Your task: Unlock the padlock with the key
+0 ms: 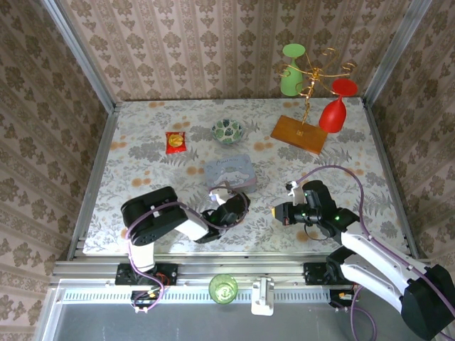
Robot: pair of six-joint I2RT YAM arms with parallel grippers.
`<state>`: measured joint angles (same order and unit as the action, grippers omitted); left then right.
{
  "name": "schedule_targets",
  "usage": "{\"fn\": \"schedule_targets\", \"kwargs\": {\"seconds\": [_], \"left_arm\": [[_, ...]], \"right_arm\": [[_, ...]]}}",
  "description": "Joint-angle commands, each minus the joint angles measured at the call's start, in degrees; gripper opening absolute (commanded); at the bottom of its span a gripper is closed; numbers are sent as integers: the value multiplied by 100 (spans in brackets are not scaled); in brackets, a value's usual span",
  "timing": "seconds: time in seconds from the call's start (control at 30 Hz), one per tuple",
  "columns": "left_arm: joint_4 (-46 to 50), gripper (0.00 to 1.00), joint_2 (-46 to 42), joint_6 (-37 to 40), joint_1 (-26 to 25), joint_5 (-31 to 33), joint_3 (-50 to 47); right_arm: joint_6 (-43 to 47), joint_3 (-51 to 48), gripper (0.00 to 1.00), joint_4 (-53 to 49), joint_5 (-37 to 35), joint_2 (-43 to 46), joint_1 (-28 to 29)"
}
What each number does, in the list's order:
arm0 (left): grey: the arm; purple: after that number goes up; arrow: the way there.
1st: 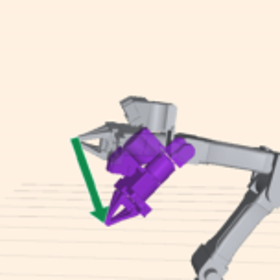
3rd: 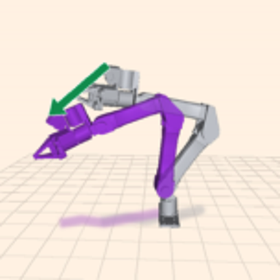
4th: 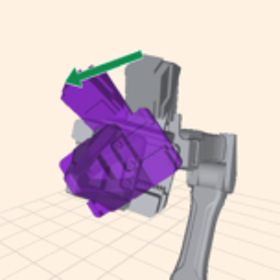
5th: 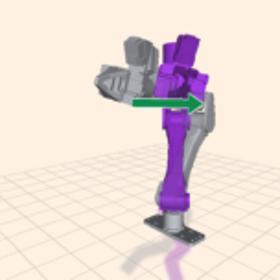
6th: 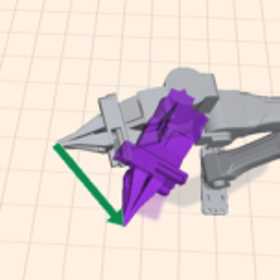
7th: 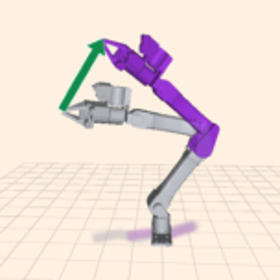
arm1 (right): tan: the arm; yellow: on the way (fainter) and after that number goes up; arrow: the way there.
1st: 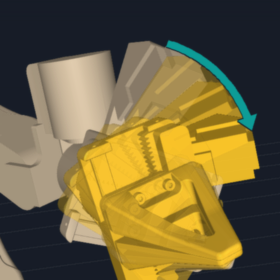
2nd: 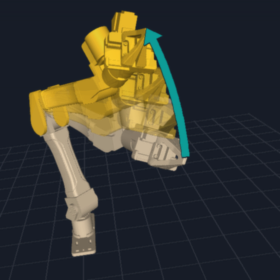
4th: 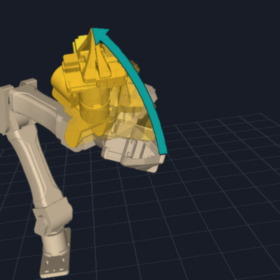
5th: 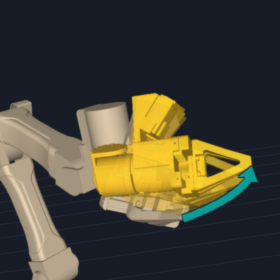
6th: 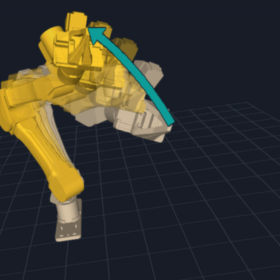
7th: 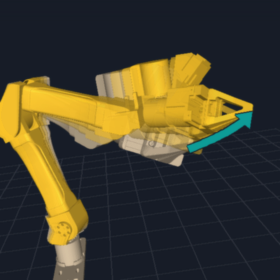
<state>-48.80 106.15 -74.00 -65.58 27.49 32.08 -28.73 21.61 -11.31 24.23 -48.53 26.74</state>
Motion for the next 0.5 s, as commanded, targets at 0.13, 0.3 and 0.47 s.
{"fn": "schedule_targets", "kwargs": {"seconds": [0.13,0.3,0.47], "left_arm": [[833,1,-414,104,73,-623,-430],[503,0,-949,306,214,-759,-855],[66,0,-1166,166,327,-1043,-1003]], "right_arm": [[-319,-228,0,628,226,-692,-28],[-666,-235,0,1427,760,-1309,-20],[-746,-189,0,1689,965,-1742,36]]}}
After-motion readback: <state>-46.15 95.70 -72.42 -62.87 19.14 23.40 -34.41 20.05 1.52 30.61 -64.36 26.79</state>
